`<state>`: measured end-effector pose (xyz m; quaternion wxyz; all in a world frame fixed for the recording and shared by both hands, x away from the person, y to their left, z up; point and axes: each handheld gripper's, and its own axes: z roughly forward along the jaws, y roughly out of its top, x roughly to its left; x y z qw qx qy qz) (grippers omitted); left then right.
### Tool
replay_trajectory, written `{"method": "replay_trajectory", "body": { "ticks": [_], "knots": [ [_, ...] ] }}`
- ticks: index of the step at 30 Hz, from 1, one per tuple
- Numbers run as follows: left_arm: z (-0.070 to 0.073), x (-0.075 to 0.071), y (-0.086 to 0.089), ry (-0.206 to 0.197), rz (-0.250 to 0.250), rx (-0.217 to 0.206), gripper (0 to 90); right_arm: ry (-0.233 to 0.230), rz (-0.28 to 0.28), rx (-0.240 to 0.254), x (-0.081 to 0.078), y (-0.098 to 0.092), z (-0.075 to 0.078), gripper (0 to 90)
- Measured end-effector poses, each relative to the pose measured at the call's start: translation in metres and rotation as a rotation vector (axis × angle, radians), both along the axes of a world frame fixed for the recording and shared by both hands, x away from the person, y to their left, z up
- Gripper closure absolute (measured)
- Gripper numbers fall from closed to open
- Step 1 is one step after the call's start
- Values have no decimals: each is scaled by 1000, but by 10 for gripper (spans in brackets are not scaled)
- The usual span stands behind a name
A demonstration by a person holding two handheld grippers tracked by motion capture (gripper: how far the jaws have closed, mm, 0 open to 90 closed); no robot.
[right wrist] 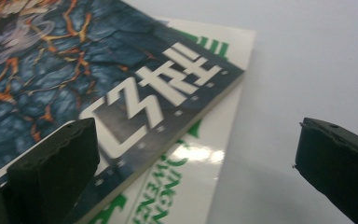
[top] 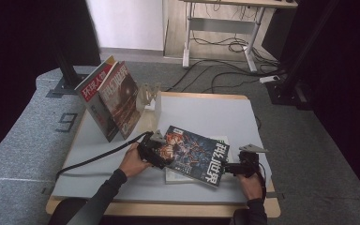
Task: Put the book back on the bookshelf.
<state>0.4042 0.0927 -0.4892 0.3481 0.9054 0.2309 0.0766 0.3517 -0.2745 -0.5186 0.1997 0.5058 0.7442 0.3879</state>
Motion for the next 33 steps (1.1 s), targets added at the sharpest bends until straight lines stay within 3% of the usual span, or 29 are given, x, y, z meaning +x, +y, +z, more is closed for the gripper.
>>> {"method": "replay_trajectory", "body": {
  "ticks": [11,23,33],
  "knots": [
    [4,26,-28,1,-23,23,22,-3,84,-3,-14,18,1,0],
    [-2,48,-52,6,-34,14,23,6,174,-16,-25,41,1,0],
    [-12,64,-63,7,-25,6,21,7,190,-56,-32,52,0,0]
  ]
}}
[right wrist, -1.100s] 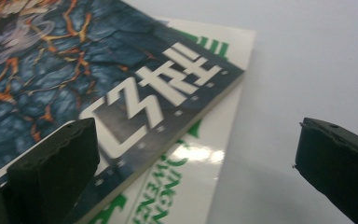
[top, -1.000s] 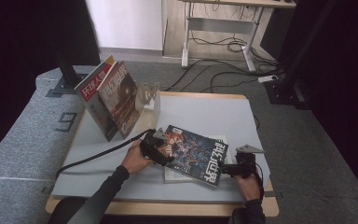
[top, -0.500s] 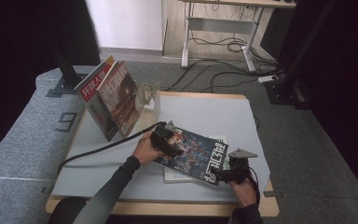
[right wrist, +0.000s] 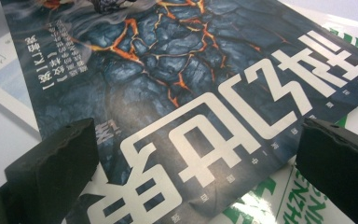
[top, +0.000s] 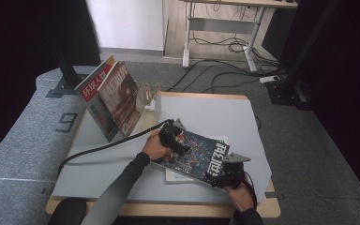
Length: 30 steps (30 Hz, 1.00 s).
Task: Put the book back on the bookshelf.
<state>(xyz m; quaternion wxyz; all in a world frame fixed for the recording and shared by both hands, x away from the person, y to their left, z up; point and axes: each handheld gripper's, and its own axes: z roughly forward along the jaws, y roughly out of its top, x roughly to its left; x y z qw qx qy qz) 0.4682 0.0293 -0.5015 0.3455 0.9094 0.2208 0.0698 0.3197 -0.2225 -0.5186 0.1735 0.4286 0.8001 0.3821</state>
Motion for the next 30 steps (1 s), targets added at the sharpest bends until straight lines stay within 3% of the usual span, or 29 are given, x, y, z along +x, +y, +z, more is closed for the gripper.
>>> {"method": "replay_trajectory", "body": {
  "ticks": [7,20,23,26,30],
  "knots": [
    [-4,12,-1,3,27,-32,24,-1,-5,-14,-4,3,0,0],
    [-4,29,0,13,73,-52,37,0,7,-31,-10,7,1,0],
    [-4,30,-1,9,72,-43,36,1,12,-33,-11,7,1,0],
    [-4,32,-6,-4,56,-2,28,2,18,-33,-13,7,1,0],
    [-5,35,-8,21,51,-3,19,9,30,-29,-15,6,1,0]
  ]
}}
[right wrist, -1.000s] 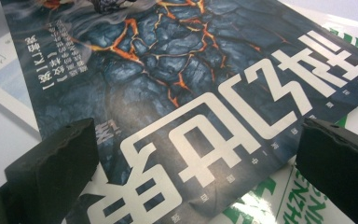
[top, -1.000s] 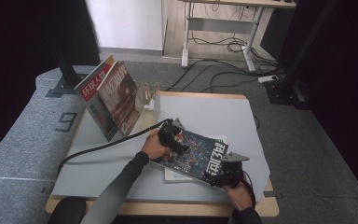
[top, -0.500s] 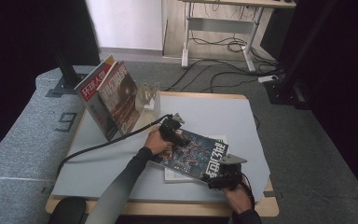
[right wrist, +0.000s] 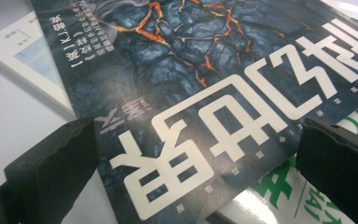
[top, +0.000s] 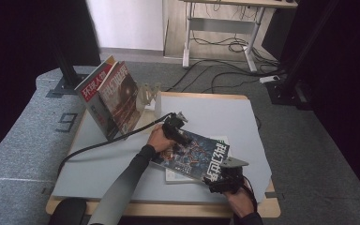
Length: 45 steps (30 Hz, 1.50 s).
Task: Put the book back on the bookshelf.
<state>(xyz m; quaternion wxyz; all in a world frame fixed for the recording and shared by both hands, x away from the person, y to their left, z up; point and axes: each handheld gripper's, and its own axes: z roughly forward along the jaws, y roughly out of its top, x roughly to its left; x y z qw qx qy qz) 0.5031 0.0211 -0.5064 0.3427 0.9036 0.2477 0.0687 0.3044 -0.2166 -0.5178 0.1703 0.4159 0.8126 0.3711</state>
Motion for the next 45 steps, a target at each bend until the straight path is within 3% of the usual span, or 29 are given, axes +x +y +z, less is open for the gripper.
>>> {"method": "replay_trajectory", "body": {
  "ticks": [7,17,45],
  "knots": [
    [0,1,0,10,3,-3,16,6,18,-35,-4,1,-2,0],
    [0,-4,5,27,22,6,11,20,20,-20,-2,-5,-3,0],
    [3,-47,35,17,25,42,0,24,-75,10,5,-38,-4,0]
  ]
}}
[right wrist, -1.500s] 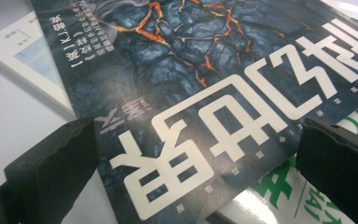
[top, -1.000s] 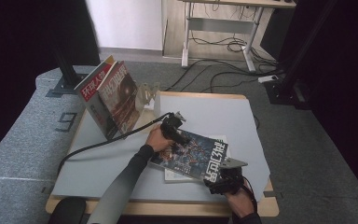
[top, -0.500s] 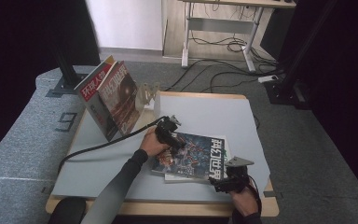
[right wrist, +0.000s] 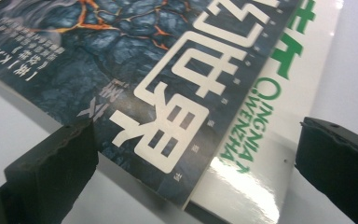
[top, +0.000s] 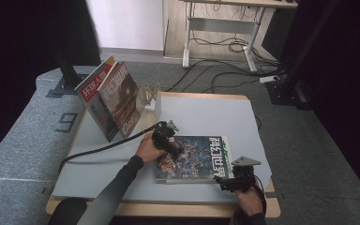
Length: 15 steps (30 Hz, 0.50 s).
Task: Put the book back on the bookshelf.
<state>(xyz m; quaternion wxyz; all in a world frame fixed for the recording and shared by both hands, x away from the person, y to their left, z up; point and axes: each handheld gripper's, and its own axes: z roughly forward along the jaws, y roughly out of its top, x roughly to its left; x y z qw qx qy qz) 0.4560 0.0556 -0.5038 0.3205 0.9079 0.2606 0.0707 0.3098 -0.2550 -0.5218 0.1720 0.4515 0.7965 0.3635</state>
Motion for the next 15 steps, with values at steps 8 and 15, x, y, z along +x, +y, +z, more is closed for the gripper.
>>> {"method": "replay_trajectory", "body": {
  "ticks": [8,15],
  "knots": [
    [0,-14,10,5,2,-2,0,7,-35,30,3,-9,-2,0],
    [1,-26,16,15,-2,7,0,-4,-74,27,6,-13,-3,0]
  ]
}}
